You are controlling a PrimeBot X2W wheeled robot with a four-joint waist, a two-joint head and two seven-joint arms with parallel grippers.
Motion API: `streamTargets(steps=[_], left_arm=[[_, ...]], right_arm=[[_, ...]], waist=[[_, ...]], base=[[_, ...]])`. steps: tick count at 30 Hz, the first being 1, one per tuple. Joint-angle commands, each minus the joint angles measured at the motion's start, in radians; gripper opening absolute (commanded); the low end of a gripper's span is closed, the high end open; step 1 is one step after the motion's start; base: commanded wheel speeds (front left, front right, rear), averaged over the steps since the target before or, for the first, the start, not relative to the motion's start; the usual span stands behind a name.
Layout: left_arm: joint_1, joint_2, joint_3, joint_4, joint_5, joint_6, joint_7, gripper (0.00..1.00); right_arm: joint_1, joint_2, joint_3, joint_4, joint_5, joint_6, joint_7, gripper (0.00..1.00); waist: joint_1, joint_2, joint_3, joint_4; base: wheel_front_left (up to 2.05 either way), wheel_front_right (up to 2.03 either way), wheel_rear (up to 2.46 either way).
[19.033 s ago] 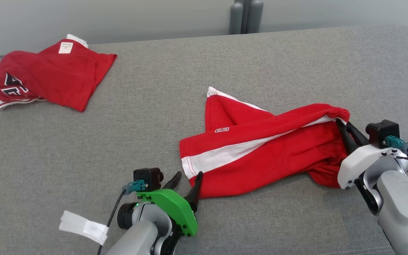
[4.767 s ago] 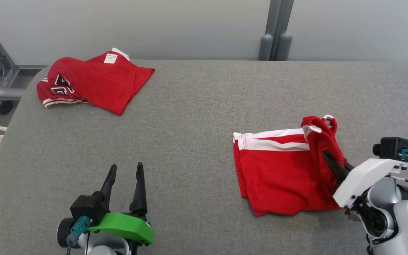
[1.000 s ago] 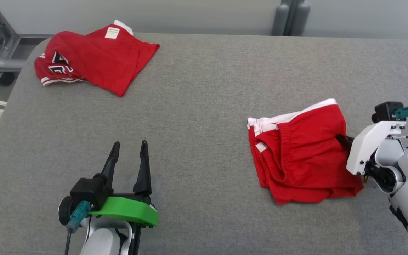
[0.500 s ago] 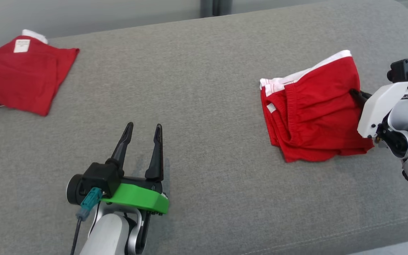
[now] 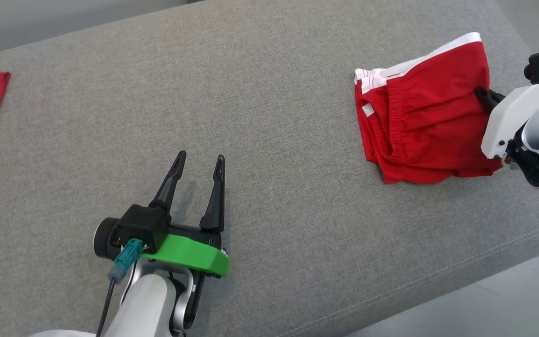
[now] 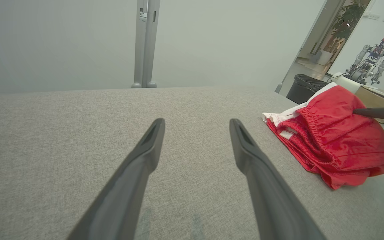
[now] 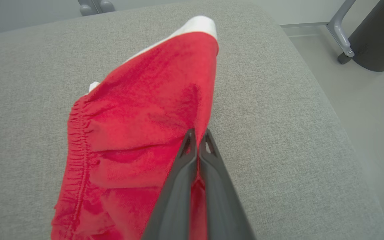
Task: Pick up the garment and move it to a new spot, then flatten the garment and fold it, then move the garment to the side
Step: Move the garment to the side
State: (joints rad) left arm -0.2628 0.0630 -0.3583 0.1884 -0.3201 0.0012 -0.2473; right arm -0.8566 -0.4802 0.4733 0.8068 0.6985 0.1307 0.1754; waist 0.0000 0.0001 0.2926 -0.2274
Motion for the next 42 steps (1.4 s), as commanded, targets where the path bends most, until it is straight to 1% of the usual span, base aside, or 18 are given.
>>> streamTargets(steps=[1, 5, 6, 16, 19, 25, 29, 30, 32, 33, 40, 42], left_arm=[[-0.017, 0.013, 0.002, -0.01, 0.005, 0.006, 0.001, 1.0], [-0.017, 0.02, 0.006, -0.026, 0.007, 0.013, 0.004, 1.0], [-0.017, 0.02, 0.006, -0.026, 0.007, 0.013, 0.004, 1.0], [-0.027, 0.048, 0.006, -0.087, 0.018, 0.029, 0.032, 1.0], [-0.035, 0.058, 0.001, -0.113, 0.027, 0.035, 0.043, 1.0], [-0.049, 0.072, -0.011, -0.163, 0.044, 0.041, 0.068, 1.0], [-0.057, 0.079, -0.015, -0.197, 0.054, 0.047, 0.08, 1.0], [-0.057, 0.08, -0.016, -0.205, 0.055, 0.049, 0.083, 1.0], [-0.059, 0.083, -0.019, -0.218, 0.057, 0.053, 0.088, 1.0], [-0.059, 0.084, -0.02, -0.225, 0.059, 0.054, 0.091, 1.0], [-0.062, 0.087, -0.028, -0.238, 0.06, 0.061, 0.092, 1.0], [-0.06, 0.087, -0.027, -0.232, 0.055, 0.062, 0.089, 1.0]], right_arm=[[-0.019, -0.001, 0.005, 0.014, -0.019, 0.0, -0.018, 0.0], [-0.046, -0.014, 0.006, 0.07, -0.069, 0.0, -0.077, 0.0], [-0.046, -0.014, 0.006, 0.07, -0.069, 0.0, -0.077, 0.0], [-0.14, -0.042, -0.038, 0.246, -0.198, 0.0, -0.229, 0.0], [-0.184, -0.069, -0.054, 0.295, -0.24, 0.0, -0.266, 0.0], [-0.258, -0.094, -0.099, 0.398, -0.291, 0.0, -0.313, 0.0], [-0.289, -0.107, -0.124, 0.447, -0.332, 0.0, -0.336, 0.0], [-0.294, -0.112, -0.133, 0.456, -0.342, 0.0, -0.338, 0.02], [-0.297, -0.122, -0.156, 0.47, -0.365, 0.0, -0.336, 0.58], [-0.298, -0.129, -0.169, 0.475, -0.377, 0.0, -0.337, 1.0], [-0.264, -0.13, -0.278, 0.482, -0.47, 0.0, -0.368, 1.0], [-0.268, -0.116, -0.296, 0.482, -0.503, 0.0, -0.383, 1.0]], waist=[[0.0, -0.0001, 0.015, 0.01], [0.0, -0.0001, 0.025, 0.034], [0.0, -0.0001, 0.025, 0.034], [0.0, -0.0001, 0.086, 0.08], [0.0, -0.0001, 0.115, 0.093], [0.0, -0.0001, 0.169, 0.118], [0.0, -0.0001, 0.195, 0.128], [0.0, -0.0001, 0.2, 0.13], [0.0, -0.0001, 0.208, 0.131], [0.0, -0.0001, 0.211, 0.132], [0.0, -0.0001, 0.214, 0.131], [0.0, -0.0001, 0.208, 0.129]], base=[[0.0, 0.0, 0.0], [0.0, 0.0, 0.0], [0.0, 0.0, 0.0], [0.0, 0.0, 0.0], [0.0, 0.0, 0.0], [0.0, 0.0, 0.0], [0.0, 0.0, 0.0], [0.0, 0.0, 0.0], [0.0, 0.0, 0.0], [0.0, 0.0, 0.0], [0.0, 0.0, 0.0], [0.0, 0.0, 0.0]])
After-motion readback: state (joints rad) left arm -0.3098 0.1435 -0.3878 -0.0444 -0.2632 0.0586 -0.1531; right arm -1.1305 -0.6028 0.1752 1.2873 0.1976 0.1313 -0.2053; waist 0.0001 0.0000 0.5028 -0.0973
